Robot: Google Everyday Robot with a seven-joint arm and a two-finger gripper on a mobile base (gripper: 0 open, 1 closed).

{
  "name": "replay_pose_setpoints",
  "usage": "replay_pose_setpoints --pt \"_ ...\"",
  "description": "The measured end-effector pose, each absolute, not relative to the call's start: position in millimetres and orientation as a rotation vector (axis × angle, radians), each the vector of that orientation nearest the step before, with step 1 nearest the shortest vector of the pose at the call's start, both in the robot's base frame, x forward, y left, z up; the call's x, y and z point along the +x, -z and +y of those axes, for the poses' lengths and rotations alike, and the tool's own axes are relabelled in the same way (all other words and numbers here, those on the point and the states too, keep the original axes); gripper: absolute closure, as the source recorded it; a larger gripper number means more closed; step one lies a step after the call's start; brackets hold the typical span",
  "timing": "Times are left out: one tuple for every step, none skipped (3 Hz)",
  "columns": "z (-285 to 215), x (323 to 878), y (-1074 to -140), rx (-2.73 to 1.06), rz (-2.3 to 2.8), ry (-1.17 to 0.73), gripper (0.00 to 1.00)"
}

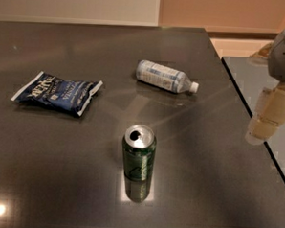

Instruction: Pick green can

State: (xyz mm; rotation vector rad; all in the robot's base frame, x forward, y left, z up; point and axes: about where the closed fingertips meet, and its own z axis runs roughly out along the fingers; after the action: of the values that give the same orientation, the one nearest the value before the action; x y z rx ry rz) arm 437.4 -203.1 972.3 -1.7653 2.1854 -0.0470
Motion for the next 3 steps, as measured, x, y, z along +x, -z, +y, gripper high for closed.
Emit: replay_pose_setpoints --pt "-178 433 -967 -1.819 2.089 -0.02 0.0" --pt "-148 424 -958 -1.864 1.986 -0.13 0.0" --pt "-115 416 -949 -1.907 1.892 -0.258 0.0"
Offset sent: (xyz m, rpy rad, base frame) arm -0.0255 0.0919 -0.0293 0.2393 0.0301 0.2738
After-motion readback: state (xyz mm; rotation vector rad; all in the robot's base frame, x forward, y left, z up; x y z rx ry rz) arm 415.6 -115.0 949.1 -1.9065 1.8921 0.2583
